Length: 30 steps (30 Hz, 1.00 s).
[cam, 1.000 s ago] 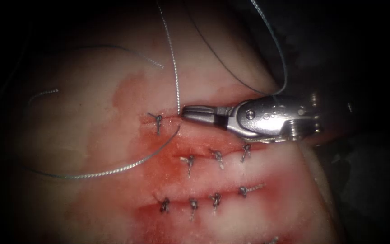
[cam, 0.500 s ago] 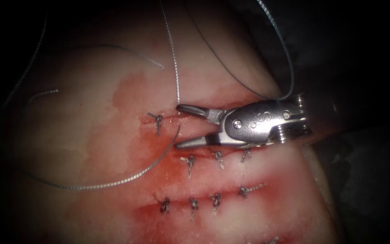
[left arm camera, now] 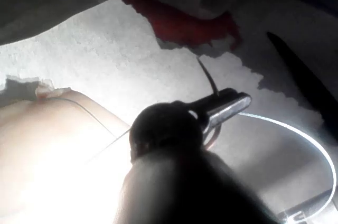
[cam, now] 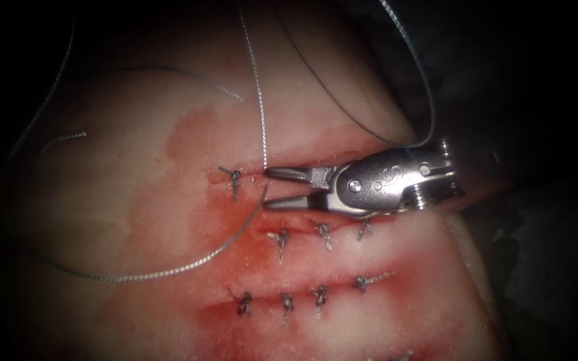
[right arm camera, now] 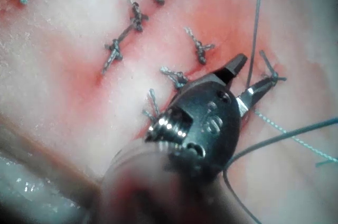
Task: Wound Closure
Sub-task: Pull the thread through the tissue using the right gripper, leaving only a short tail on the top half of the tissue
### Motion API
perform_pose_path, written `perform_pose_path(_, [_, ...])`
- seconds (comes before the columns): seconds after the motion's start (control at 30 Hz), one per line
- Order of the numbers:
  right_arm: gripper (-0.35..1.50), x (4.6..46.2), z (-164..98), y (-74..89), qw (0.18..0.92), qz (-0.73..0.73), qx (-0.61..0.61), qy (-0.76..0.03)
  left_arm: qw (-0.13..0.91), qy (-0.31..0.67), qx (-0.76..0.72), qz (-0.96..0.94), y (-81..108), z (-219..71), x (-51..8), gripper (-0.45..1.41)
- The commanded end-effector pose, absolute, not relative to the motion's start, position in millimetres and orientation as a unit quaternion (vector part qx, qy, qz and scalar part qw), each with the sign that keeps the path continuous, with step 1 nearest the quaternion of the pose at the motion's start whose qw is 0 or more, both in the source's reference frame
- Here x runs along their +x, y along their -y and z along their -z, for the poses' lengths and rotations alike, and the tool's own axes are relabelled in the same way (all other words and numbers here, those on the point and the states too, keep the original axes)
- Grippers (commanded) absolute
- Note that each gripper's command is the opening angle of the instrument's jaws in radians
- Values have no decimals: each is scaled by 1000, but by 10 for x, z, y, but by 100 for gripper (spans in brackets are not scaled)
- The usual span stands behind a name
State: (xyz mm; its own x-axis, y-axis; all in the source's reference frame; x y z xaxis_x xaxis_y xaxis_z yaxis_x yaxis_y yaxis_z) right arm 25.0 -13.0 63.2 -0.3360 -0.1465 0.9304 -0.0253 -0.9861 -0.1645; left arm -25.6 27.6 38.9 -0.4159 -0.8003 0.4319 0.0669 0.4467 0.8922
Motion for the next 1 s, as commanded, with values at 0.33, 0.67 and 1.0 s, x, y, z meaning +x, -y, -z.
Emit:
perform_pose_path(0.33, [-30,263,-647,133,33,813,-577,-72,474,706,261,456,-283,-392,-265,-45])
perform_pose_path(0.67, [-35,213,-627,141,119,790,-564,-208,477,703,263,457,-279,-395,-270,-45])
perform_pose_path(1.0, [-35,126,-571,191,202,776,-540,-256,510,659,305,461,-258,-411,-289,-45])
